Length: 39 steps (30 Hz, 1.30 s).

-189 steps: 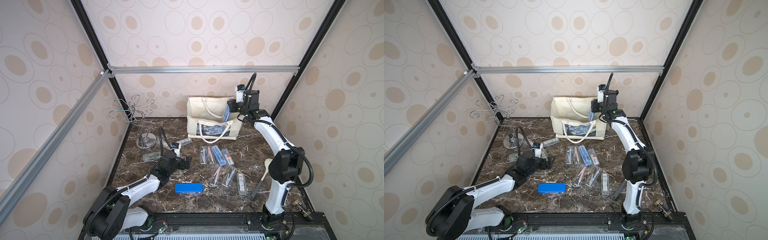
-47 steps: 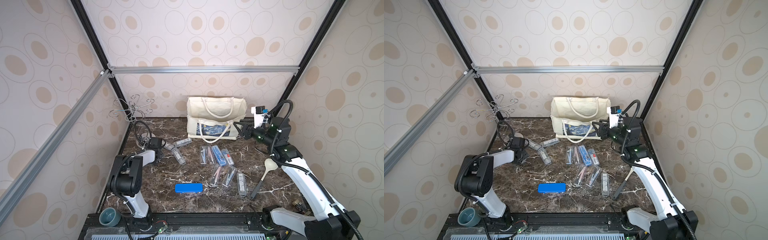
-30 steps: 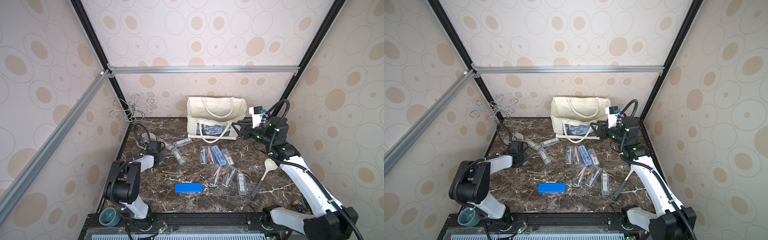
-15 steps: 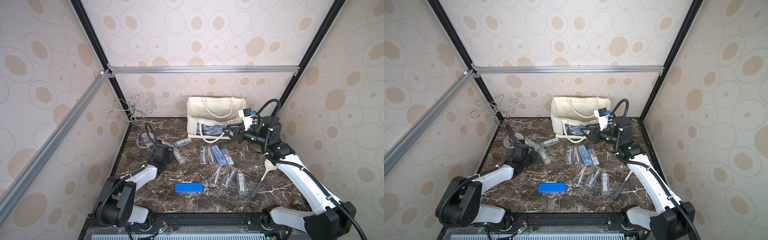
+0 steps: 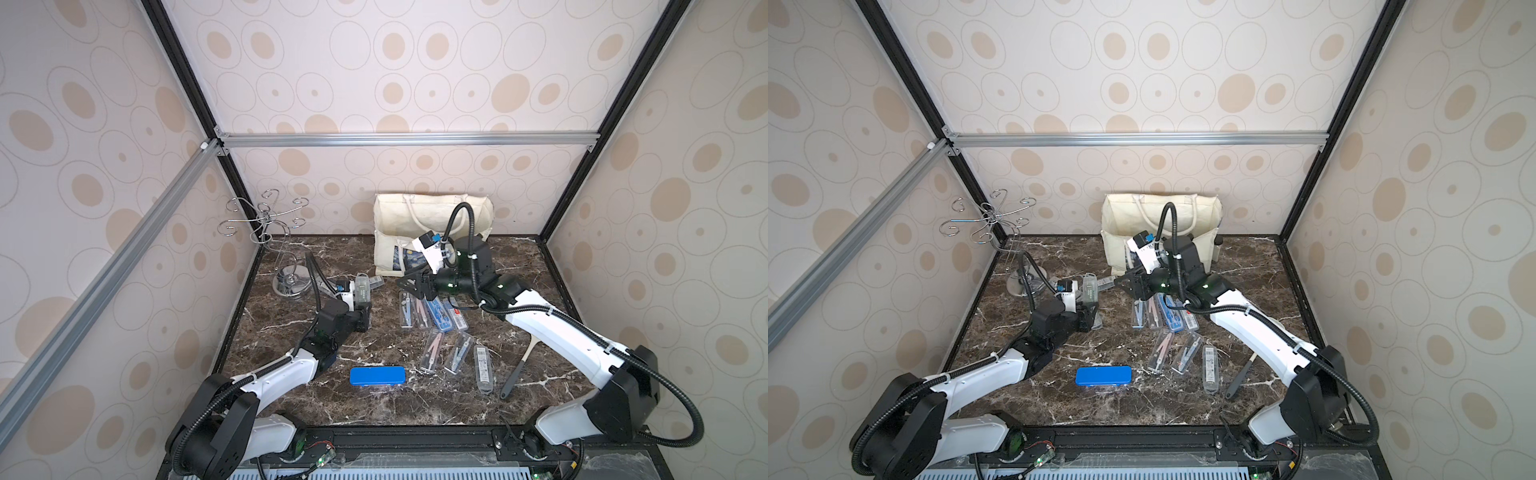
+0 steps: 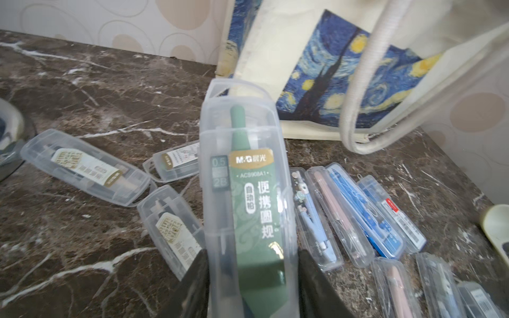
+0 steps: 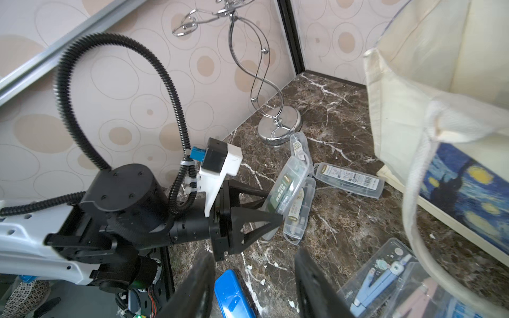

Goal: Put the compass set into the canvas bag
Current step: Pick up the compass set at the center of the board.

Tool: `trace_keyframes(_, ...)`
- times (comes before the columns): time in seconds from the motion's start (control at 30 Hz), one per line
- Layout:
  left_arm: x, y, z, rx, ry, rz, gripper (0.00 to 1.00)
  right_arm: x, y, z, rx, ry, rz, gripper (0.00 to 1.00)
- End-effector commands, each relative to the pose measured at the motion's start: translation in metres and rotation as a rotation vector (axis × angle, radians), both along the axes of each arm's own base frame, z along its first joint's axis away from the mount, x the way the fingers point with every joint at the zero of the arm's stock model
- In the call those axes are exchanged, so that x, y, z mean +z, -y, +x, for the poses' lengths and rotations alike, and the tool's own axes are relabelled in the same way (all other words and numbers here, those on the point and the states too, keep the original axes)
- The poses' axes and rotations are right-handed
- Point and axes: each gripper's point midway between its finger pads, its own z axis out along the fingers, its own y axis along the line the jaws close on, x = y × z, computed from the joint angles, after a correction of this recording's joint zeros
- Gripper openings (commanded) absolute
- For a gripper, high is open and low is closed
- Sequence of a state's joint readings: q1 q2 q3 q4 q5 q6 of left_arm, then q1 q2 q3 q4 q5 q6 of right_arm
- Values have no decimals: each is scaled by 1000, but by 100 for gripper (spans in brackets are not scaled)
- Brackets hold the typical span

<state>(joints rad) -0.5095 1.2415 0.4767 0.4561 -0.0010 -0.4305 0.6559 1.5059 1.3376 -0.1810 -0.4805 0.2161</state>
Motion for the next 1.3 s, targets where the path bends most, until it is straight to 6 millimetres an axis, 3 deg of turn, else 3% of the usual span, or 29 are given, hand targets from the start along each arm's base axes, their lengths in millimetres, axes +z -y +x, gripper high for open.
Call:
trace_keyframes(0.0, 33, 15, -5, -84, 136, -45, 44, -5, -10, 13, -56, -27, -30, 48)
trace_keyframes(0.37, 58, 26, -24, -180, 213, -108, 44, -37, -61, 37, -93, -124, -84, 46)
trace_keyframes(0.53, 64, 22, -29, -174, 241, -130, 44, -53, -67, 47, -125, -147, -115, 45)
trace_keyframes(0.83, 62, 18, -31, -157, 241, -128, 44, -63, -65, 51, -161, -150, -132, 47)
trace_keyframes(1.27, 68, 20, -30, -160, 251, -154, 44, -66, -88, 39, -56, -240, -32, 42)
